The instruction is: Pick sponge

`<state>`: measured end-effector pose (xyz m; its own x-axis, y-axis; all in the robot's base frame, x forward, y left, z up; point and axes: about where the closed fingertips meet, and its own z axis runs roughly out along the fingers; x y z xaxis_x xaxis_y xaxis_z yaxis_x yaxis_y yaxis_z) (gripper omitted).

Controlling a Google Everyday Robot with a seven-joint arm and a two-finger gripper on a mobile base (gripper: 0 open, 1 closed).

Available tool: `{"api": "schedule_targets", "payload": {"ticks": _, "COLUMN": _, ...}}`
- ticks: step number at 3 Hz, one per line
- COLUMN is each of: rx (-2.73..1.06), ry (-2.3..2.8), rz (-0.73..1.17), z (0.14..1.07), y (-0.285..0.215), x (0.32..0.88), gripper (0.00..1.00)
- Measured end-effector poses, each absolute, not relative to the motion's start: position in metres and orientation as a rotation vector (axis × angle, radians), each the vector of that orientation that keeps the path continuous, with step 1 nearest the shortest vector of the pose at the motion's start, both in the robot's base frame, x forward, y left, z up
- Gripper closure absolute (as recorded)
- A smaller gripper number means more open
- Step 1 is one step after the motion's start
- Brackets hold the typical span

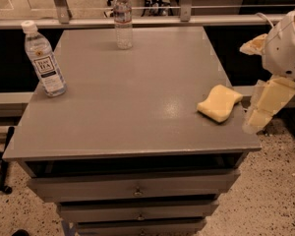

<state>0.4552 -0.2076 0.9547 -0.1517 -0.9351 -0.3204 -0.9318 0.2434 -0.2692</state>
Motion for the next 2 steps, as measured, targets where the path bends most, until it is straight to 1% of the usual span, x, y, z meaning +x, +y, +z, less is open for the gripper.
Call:
{"api": "schedule_targets", "payload": {"ticks": 1, "rx": -1.693, "ry": 2.034, "rz": 0.057, "z": 0.937, "y": -0.199, "x": 0.482, "gripper": 0.00}}
{"api": "schedule_targets", "payload": {"ticks": 2, "rx": -1.681, "ry": 2.014, "rz": 0.095, "z": 0.917, "y": -0.209, "x": 0.507, "gripper": 0.00}}
